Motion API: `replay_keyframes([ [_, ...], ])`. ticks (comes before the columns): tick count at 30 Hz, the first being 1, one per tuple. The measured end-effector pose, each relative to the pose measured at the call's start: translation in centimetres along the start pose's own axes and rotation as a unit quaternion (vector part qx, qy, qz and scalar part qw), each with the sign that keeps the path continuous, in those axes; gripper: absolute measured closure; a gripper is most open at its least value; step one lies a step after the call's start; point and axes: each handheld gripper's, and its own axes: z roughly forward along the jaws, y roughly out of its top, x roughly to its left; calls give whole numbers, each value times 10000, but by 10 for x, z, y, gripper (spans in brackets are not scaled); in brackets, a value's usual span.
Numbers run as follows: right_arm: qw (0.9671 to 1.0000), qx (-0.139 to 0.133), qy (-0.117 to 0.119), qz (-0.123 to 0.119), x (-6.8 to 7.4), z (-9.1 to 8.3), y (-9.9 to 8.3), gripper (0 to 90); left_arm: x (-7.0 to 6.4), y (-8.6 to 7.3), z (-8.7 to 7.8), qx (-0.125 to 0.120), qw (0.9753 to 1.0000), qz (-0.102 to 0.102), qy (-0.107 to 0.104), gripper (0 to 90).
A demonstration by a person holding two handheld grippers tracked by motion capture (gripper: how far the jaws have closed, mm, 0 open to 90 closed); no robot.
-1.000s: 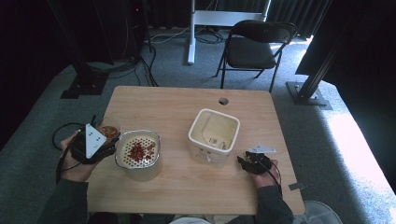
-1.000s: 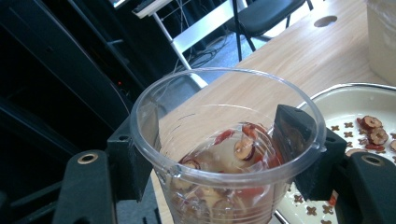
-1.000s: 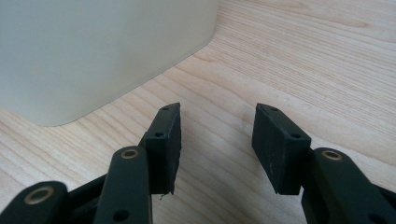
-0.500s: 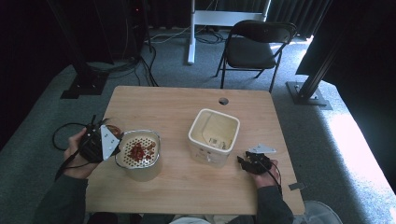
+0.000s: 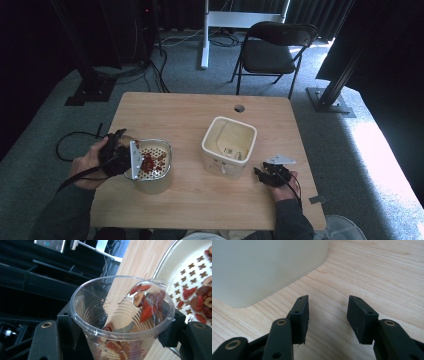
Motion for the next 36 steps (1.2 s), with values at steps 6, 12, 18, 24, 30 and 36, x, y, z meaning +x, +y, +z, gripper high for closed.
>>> replay_keyframes([
  [6,10000,-3,1,0,0,0,0,515,-7,7,4,131,9980,617,49,333],
  [12,10000,-4,5,-2,0,0,0,515,-10,8,4,212,9945,1016,132,333],
  [18,10000,-7,2,-2,0,0,0,515,-16,12,2,241,9904,1350,153,333],
  [24,10000,-8,4,-2,0,0,0,515,-18,13,4,336,9865,1584,248,334],
  [30,10000,-8,2,1,0,0,0,515,-17,14,2,318,9853,1648,320,335],
  [36,10000,-8,-1,1,0,0,0,515,-15,13,4,411,9835,1714,409,337],
])
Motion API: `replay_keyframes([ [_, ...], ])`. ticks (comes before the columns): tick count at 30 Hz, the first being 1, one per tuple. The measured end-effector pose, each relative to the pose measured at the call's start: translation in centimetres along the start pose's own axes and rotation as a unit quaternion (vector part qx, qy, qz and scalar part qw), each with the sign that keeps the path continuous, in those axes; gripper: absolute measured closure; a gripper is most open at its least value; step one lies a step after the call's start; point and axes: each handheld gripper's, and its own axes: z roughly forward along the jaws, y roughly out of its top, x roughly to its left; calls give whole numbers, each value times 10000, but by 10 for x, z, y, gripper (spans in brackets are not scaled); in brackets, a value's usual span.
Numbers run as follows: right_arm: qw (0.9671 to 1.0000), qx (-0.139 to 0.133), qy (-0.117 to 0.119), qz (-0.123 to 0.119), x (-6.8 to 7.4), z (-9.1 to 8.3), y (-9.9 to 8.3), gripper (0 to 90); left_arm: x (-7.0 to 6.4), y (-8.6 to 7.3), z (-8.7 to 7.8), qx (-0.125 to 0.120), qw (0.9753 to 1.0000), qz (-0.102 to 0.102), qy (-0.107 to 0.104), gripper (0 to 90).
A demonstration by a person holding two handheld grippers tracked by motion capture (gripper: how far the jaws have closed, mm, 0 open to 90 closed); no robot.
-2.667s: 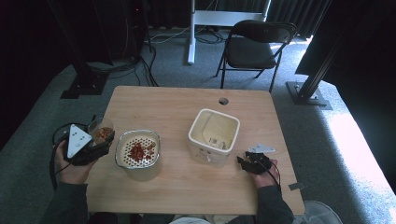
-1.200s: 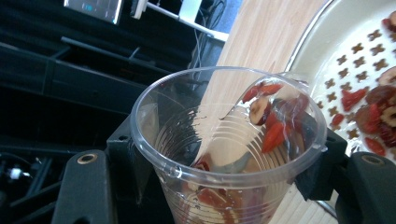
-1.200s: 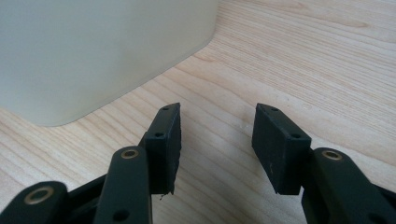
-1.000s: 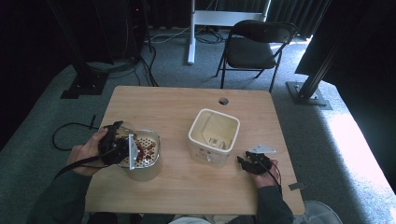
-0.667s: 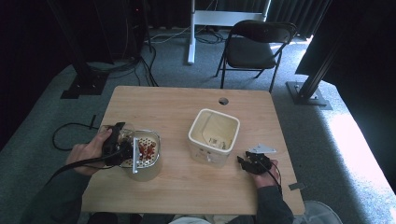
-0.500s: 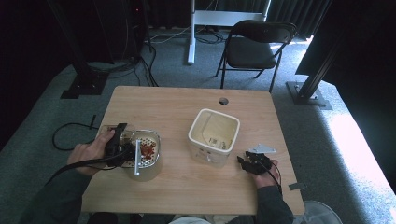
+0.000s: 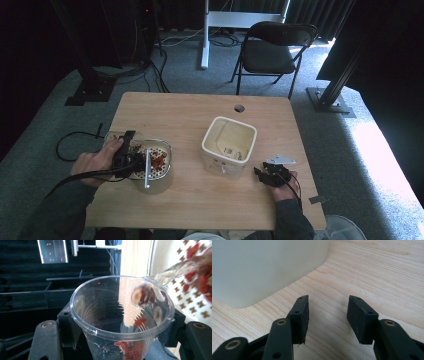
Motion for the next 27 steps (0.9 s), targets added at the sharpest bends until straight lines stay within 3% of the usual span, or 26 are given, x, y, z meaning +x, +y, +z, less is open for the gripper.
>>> replay_keyframes([
  [4,10000,-1,0,-1,0,0,0,515,1,2,-3,-26,9999,138,66,338],
  [8,10000,-2,-2,0,0,0,0,515,2,-1,0,40,10000,54,66,340],
  [13,10000,-1,-2,-2,0,0,0,515,1,-2,-2,63,9998,124,119,342],
  [19,10000,-2,-2,0,0,0,0,515,6,-8,-1,78,9998,-142,112,343],
  [22,10000,-4,0,-2,0,0,0,515,2,-5,-4,-33,10000,-22,63,345],
  [25,10000,-6,-4,-1,0,0,0,515,5,-8,2,122,9998,-136,82,346],
  [27,10000,-6,-4,0,0,0,0,515,4,-5,-3,-87,9998,-161,-42,346],
])
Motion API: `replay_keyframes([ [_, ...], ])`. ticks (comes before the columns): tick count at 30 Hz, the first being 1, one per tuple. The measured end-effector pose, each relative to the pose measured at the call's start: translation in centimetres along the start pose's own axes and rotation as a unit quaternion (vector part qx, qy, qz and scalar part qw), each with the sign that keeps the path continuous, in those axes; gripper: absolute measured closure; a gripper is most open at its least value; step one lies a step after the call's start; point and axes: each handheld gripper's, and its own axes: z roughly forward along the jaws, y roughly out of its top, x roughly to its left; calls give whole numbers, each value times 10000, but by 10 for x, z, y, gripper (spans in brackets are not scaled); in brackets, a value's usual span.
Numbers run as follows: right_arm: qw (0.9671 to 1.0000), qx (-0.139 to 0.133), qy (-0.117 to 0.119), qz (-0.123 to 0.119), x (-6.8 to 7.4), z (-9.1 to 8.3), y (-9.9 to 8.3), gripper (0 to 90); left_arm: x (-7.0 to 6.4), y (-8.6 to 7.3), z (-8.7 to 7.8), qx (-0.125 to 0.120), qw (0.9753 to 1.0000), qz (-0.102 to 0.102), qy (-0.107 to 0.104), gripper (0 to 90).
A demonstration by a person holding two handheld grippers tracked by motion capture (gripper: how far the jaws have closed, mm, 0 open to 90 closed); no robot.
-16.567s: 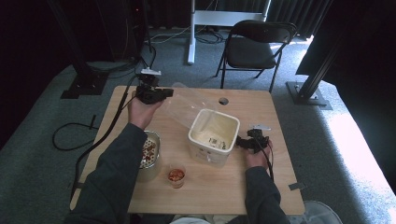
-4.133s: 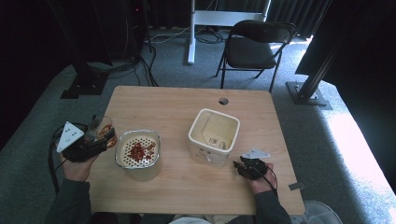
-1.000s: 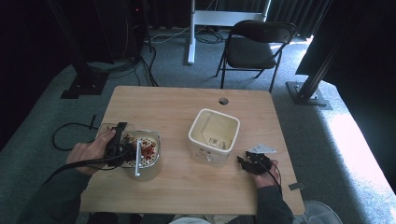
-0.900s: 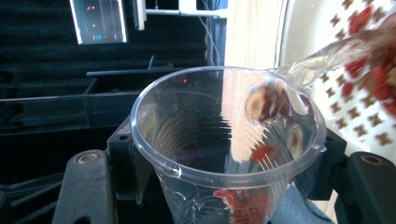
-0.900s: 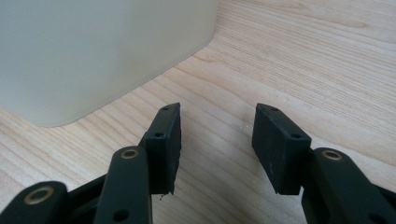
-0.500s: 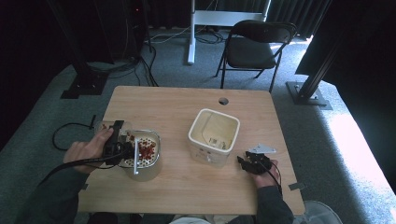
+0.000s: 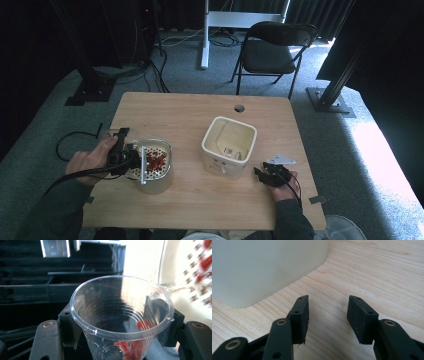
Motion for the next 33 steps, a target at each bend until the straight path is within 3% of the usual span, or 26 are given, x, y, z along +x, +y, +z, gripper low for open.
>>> replay_keyframes([
  [2,10000,0,4,1,0,0,0,515,0,1,-1,-30,10000,37,-21,348],
  [4,10000,0,3,2,0,0,0,515,3,-5,5,148,9998,-108,48,348],
  [5,10000,-1,2,-1,0,0,0,515,3,-5,4,174,9998,-88,78,348],
  [8,10000,-6,7,-2,0,0,0,514,1,0,-2,-28,10000,81,40,349],
  [11,10000,-9,1,3,0,0,0,514,6,-4,5,160,9997,-92,146,349],
  [14,10000,-10,4,0,0,0,0,513,-2,3,3,41,9995,286,93,350],
  [17,10000,-11,2,1,0,1,0,513,2,0,9,183,9997,66,138,351],
  [19,10000,-13,6,0,0,1,0,513,-1,3,7,103,9995,247,137,351],
  [21,10000,-20,8,3,0,1,0,513,-1,6,6,71,9997,185,150,351],
  [22,10000,-25,11,-2,0,1,0,513,-5,10,5,21,9991,395,124,352],
  [23,10000,-32,19,-8,0,1,0,513,-6,12,5,0,9990,422,119,351],
  [24,10000,-31,20,-7,0,1,0,513,-4,12,5,-43,9992,390,122,351],
  [26,10000,-29,11,0,0,1,0,513,2,10,5,-23,9998,97,152,352],
  [28,10000,-29,16,-4,0,1,0,513,1,11,4,-82,9997,188,108,352],
  [31,10000,-28,20,-7,0,1,0,513,1,12,2,-93,9994,245,222,354],
  [33,10000,-29,19,-8,0,1,0,513,1,17,-7,-351,9988,219,258,356],
])
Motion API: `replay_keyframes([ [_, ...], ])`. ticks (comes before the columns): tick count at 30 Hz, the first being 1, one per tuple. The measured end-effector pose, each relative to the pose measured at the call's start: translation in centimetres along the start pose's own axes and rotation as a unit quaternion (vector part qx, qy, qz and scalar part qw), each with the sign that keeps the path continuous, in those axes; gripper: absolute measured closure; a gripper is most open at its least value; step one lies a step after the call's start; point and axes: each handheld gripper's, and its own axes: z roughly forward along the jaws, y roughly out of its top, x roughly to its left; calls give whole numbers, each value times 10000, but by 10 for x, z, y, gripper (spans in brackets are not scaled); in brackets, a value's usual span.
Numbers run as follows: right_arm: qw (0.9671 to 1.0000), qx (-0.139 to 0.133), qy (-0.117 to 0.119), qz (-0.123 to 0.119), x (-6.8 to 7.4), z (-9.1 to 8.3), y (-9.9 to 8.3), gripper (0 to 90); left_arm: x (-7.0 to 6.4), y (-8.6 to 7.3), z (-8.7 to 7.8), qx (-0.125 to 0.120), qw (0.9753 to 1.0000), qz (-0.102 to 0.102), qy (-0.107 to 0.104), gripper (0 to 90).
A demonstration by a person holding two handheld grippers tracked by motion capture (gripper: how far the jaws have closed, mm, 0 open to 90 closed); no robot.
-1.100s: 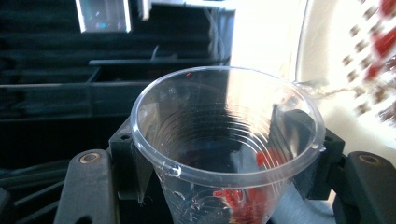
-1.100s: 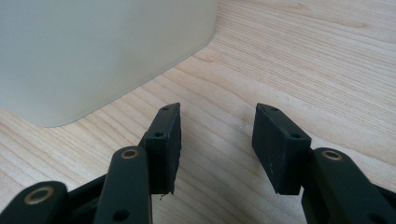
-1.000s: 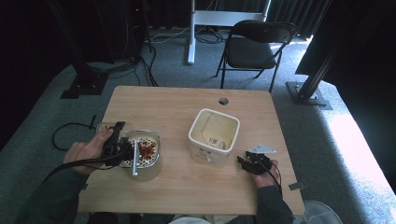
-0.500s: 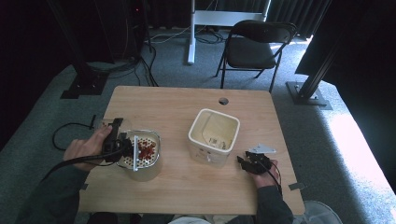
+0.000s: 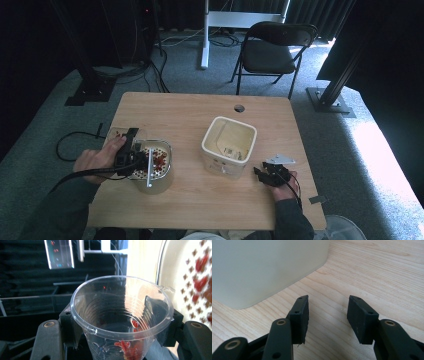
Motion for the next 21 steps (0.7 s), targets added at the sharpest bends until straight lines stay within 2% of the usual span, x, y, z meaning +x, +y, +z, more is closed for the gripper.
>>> replay_keyframes([
  [1,10000,-2,0,0,0,0,0,513,1,3,-4,-155,9999,23,-6,359],
  [4,10000,2,-4,9,0,0,0,513,3,-1,3,36,10000,-77,-7,359],
  [6,10000,4,-6,3,0,0,0,513,3,-3,1,47,9999,-102,11,360],
  [8,10000,2,8,-4,0,0,0,512,1,-2,-3,11,10000,-91,0,360],
  [9,10000,-3,6,-2,0,0,0,512,1,-3,-5,-116,9999,-59,37,361],
  [10,10000,-1,1,3,0,0,0,512,1,-4,-3,-108,9998,-128,-42,365],
  [11,10000,-3,1,5,0,1,1,512,1,-5,0,68,9999,-79,-44,364],
  [12,10000,-4,-2,1,0,1,1,512,0,-5,-1,80,10000,-16,-30,364],
  [13,10000,0,-2,4,1,1,1,512,1,-5,-1,-3,9999,-111,-102,363],
  [15,10000,0,0,1,1,1,1,512,-1,-5,0,106,9999,-35,-72,364],
  [17,10000,2,3,4,0,1,1,512,-1,-6,-1,97,9999,-68,-79,364],
  [21,10000,0,3,4,1,1,1,512,0,-11,1,251,9996,-113,1,363],
])
